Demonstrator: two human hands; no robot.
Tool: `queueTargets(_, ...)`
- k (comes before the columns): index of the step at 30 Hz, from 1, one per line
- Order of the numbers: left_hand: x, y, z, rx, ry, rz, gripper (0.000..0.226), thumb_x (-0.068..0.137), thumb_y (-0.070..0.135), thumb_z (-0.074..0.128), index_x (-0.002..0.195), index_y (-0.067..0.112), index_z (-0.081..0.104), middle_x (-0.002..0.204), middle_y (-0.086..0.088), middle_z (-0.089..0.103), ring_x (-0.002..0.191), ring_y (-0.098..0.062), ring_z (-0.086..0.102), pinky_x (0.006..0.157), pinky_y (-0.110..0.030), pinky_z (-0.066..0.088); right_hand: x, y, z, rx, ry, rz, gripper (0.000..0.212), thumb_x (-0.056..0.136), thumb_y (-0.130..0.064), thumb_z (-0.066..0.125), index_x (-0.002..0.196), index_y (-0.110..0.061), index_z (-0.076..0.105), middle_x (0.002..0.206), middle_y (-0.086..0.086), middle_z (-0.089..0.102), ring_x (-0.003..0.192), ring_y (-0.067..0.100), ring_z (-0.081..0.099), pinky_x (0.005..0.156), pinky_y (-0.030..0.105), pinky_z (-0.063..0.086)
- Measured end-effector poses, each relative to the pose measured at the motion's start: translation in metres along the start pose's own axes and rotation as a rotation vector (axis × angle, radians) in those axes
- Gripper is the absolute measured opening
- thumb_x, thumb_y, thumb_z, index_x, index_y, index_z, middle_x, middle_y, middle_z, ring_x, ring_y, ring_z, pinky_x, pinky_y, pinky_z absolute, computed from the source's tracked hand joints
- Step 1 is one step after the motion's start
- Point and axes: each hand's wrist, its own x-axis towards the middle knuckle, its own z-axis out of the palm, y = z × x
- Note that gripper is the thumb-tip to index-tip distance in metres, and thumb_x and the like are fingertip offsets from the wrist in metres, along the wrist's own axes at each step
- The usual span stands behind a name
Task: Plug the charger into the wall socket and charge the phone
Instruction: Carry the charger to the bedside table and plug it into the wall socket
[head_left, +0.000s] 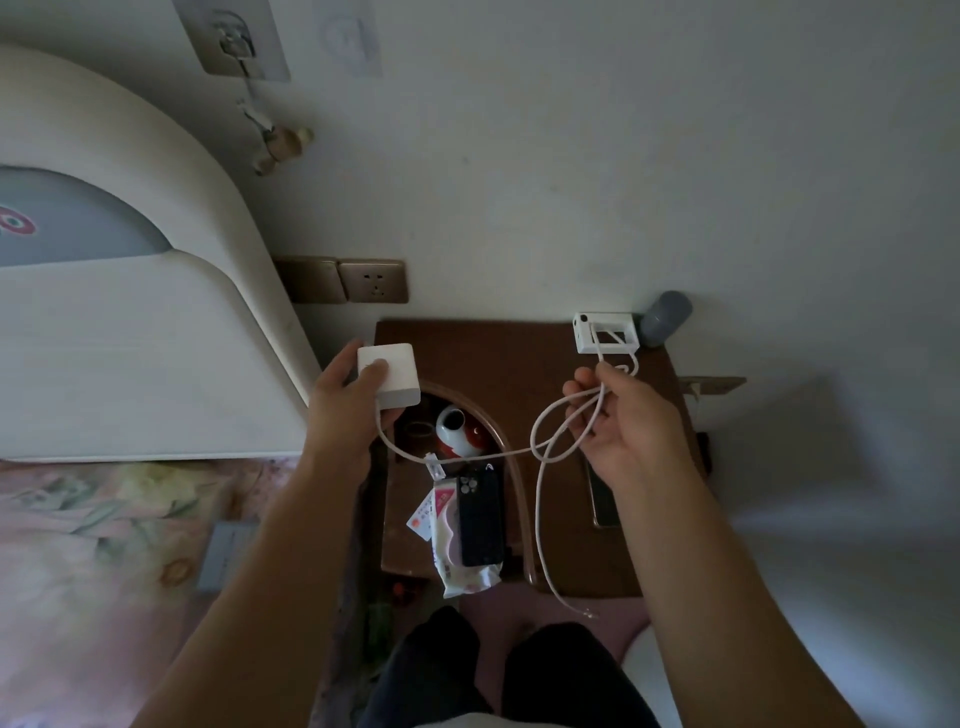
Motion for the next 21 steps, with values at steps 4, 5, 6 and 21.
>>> queueTargets(4, 0.017, 0.000, 0.003, -0.067, -0.026, -0.038, 0.051, 0.093, 0.016, 0.055, 0.142, 0.025, 0.042, 0.129, -0.004, 0.050, 0.112, -0.023, 0.054, 0.090, -0.038, 0.053, 0.006, 0.007, 0.016, 0.008, 0.001, 0.016, 0.009, 0.092, -0.015, 0.055, 0.089, -0.009, 0.061, 0.083, 0.004, 0.067, 0.076, 0.017, 0.066, 0.069, 0.028, 0.049)
queueTargets(5, 0.020, 0.000, 0.004, -0.096, -0.039, -0.052, 0.051, 0.093, 0.014, 0.055, 0.141, 0.025, 0.043, 0.122, -0.002, 0.053, 0.107, -0.021, 0.055, 0.087, -0.037, 0.054, 0.008, 0.008, 0.020, 0.010, 0.000, 0.017, 0.009, 0.092, -0.015, 0.055, 0.090, -0.008, 0.061, 0.083, 0.005, 0.067, 0.076, 0.017, 0.065, 0.070, 0.028, 0.049)
queueTargets(6, 0.024, 0.001, 0.005, -0.137, -0.053, -0.071, 0.051, 0.092, 0.012, 0.056, 0.140, 0.025, 0.043, 0.114, 0.000, 0.054, 0.104, -0.020, 0.057, 0.084, -0.035, 0.054, 0.009, 0.008, 0.023, 0.008, -0.001, 0.018, 0.009, 0.093, -0.015, 0.055, 0.092, -0.008, 0.061, 0.083, 0.005, 0.067, 0.077, 0.017, 0.065, 0.070, 0.028, 0.049)
queueTargets(21, 0.087, 0.004, 0.026, -0.317, -0.116, -0.224, 0.024, 0.088, 0.004, 0.060, 0.110, 0.010, 0.053, 0.120, -0.017, 0.055, 0.112, -0.033, 0.058, 0.075, -0.037, 0.060, 0.054, 0.016, 0.038, -0.034, 0.025, 0.061, 0.011, 0.091, -0.015, 0.058, 0.099, -0.008, 0.062, 0.088, 0.007, 0.068, 0.084, 0.021, 0.067, 0.067, 0.032, 0.048)
